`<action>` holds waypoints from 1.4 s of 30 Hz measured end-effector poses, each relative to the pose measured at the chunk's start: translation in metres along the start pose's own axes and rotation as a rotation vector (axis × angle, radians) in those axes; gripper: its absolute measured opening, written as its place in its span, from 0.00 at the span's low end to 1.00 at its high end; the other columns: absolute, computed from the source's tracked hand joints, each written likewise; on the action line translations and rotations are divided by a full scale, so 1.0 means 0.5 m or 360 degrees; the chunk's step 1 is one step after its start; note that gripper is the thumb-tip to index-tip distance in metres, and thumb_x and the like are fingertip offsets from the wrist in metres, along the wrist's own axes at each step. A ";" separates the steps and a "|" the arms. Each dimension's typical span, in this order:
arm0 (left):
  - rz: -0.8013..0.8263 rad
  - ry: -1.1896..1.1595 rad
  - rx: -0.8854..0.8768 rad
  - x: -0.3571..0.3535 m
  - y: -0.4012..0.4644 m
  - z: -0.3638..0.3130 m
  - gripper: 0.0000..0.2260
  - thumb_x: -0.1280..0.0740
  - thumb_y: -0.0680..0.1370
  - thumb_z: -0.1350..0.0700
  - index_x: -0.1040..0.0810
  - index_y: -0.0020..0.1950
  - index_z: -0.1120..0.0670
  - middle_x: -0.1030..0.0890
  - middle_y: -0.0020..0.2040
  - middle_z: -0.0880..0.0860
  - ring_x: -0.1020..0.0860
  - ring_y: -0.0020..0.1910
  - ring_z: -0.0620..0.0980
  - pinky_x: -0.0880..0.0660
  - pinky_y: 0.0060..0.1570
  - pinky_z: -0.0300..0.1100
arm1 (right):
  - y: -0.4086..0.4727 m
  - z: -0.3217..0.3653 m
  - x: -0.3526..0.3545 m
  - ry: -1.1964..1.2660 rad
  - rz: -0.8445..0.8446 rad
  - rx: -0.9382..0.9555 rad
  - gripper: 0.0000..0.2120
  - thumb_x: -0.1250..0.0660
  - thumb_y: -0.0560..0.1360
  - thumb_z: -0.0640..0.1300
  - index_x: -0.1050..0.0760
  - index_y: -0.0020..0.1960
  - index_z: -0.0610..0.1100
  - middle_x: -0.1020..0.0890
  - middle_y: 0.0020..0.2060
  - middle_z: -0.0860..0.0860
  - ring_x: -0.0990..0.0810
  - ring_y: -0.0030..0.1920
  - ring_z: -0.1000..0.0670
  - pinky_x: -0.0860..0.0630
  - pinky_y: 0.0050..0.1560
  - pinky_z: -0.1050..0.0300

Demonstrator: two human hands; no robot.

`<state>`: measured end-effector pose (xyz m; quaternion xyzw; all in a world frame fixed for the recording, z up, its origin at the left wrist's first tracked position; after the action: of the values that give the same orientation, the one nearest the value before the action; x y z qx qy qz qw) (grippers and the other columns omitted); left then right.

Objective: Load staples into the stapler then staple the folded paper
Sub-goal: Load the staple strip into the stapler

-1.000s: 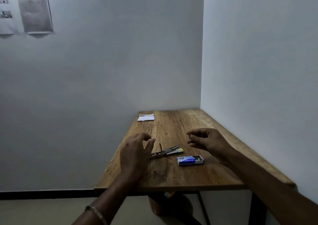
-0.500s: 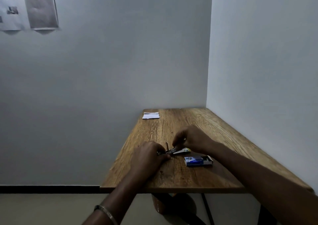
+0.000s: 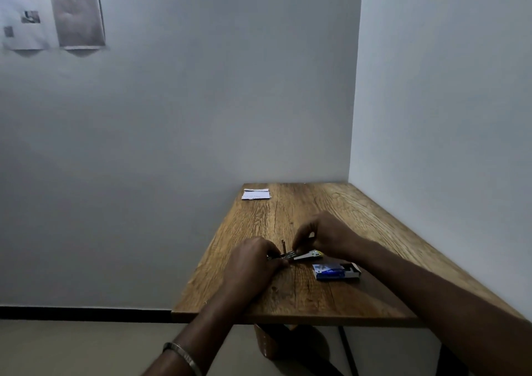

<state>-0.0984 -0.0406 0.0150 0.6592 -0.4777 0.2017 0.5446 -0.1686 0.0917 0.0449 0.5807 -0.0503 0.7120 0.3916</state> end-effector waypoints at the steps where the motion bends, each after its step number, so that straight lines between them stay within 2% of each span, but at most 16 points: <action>1: 0.0006 -0.0005 0.0000 -0.001 0.001 0.000 0.11 0.30 0.76 0.44 0.16 0.55 0.47 0.18 0.51 0.44 0.26 0.45 0.39 0.31 0.41 0.34 | 0.000 0.000 -0.001 -0.0004 0.0006 0.0007 0.06 0.22 0.69 0.38 0.14 0.43 0.48 0.18 0.35 0.63 0.16 0.40 0.62 0.19 0.43 0.66; 9: -0.0015 -0.0032 0.0009 -0.004 0.003 0.004 0.11 0.29 0.75 0.44 0.16 0.54 0.47 0.18 0.50 0.43 0.27 0.43 0.38 0.35 0.37 0.31 | -0.010 -0.012 -0.006 0.0035 0.0030 -0.0026 0.06 0.23 0.70 0.39 0.14 0.44 0.48 0.14 0.41 0.54 0.16 0.43 0.58 0.18 0.48 0.57; 13: -0.0017 -0.0052 0.0027 -0.004 0.005 0.008 0.12 0.29 0.75 0.43 0.16 0.53 0.47 0.18 0.49 0.43 0.26 0.43 0.38 0.33 0.38 0.32 | -0.016 -0.026 0.000 0.0111 0.0061 -0.0053 0.06 0.24 0.71 0.37 0.14 0.46 0.45 0.14 0.45 0.54 0.16 0.47 0.59 0.19 0.50 0.62; 18: 0.0008 -0.0056 0.0033 -0.006 0.008 0.007 0.12 0.29 0.75 0.44 0.16 0.54 0.48 0.17 0.50 0.44 0.26 0.43 0.38 0.31 0.39 0.33 | -0.029 -0.052 0.021 0.0091 0.0035 -0.0106 0.07 0.23 0.70 0.39 0.13 0.47 0.48 0.15 0.50 0.56 0.18 0.50 0.60 0.22 0.51 0.68; 24: 0.0011 -0.0055 0.0061 -0.003 0.006 0.009 0.12 0.29 0.75 0.44 0.16 0.54 0.48 0.17 0.50 0.44 0.24 0.45 0.40 0.24 0.45 0.38 | -0.031 -0.068 0.033 0.0119 0.0025 -0.0170 0.07 0.24 0.70 0.35 0.14 0.45 0.46 0.16 0.49 0.55 0.18 0.49 0.62 0.21 0.49 0.68; 29: 0.0018 -0.0061 0.0058 -0.006 0.007 0.009 0.12 0.29 0.75 0.44 0.16 0.54 0.48 0.17 0.50 0.44 0.25 0.45 0.39 0.28 0.42 0.35 | -0.043 -0.066 0.058 0.0058 -0.0095 -0.0167 0.08 0.23 0.70 0.35 0.13 0.45 0.47 0.14 0.47 0.52 0.18 0.45 0.64 0.24 0.45 0.73; 33: 0.0005 -0.0051 0.0054 -0.005 0.005 0.009 0.12 0.29 0.75 0.44 0.16 0.53 0.48 0.17 0.49 0.44 0.26 0.43 0.39 0.30 0.39 0.34 | -0.035 -0.011 0.055 0.0073 -0.0195 -0.0063 0.10 0.24 0.71 0.38 0.15 0.51 0.48 0.15 0.43 0.58 0.17 0.44 0.62 0.24 0.46 0.69; 36: 0.0000 -0.0043 0.0041 -0.003 0.003 0.010 0.11 0.29 0.75 0.44 0.16 0.54 0.47 0.18 0.50 0.44 0.26 0.43 0.38 0.27 0.41 0.35 | -0.014 0.044 0.018 -0.0079 -0.0032 0.0087 0.14 0.25 0.72 0.39 0.16 0.58 0.47 0.13 0.49 0.53 0.17 0.48 0.59 0.23 0.49 0.66; 38: -0.0002 -0.0033 0.0023 -0.002 0.001 0.009 0.12 0.29 0.75 0.44 0.16 0.55 0.47 0.17 0.51 0.45 0.25 0.44 0.39 0.26 0.42 0.35 | -0.001 0.064 0.000 -0.0178 0.0035 0.0136 0.15 0.25 0.73 0.37 0.17 0.59 0.46 0.13 0.51 0.50 0.16 0.48 0.58 0.25 0.48 0.69; 40: -0.0016 -0.0034 0.0011 0.000 0.001 0.009 0.12 0.29 0.75 0.44 0.16 0.55 0.47 0.17 0.51 0.45 0.25 0.45 0.39 0.26 0.43 0.35 | 0.006 0.073 0.001 -0.0147 -0.0025 0.0153 0.12 0.25 0.73 0.37 0.16 0.56 0.43 0.12 0.48 0.48 0.17 0.44 0.59 0.27 0.45 0.74; 42: -0.0029 -0.0037 -0.0008 0.001 0.000 0.007 0.12 0.29 0.75 0.44 0.16 0.55 0.47 0.17 0.51 0.45 0.26 0.44 0.39 0.27 0.43 0.35 | 0.010 0.080 0.005 -0.0075 -0.0080 0.0164 0.09 0.23 0.71 0.39 0.15 0.52 0.41 0.12 0.45 0.48 0.19 0.41 0.60 0.27 0.42 0.75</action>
<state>-0.0990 -0.0439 0.0141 0.6643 -0.4785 0.1880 0.5426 -0.1401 0.0685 0.0619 0.6178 -0.0080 0.6897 0.3777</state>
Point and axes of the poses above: each hand's wrist, its own y-axis towards the middle knuckle, its own x-axis out of the back of the hand, z = x × y, the point moved 8 cm from there along y, towards the middle knuckle
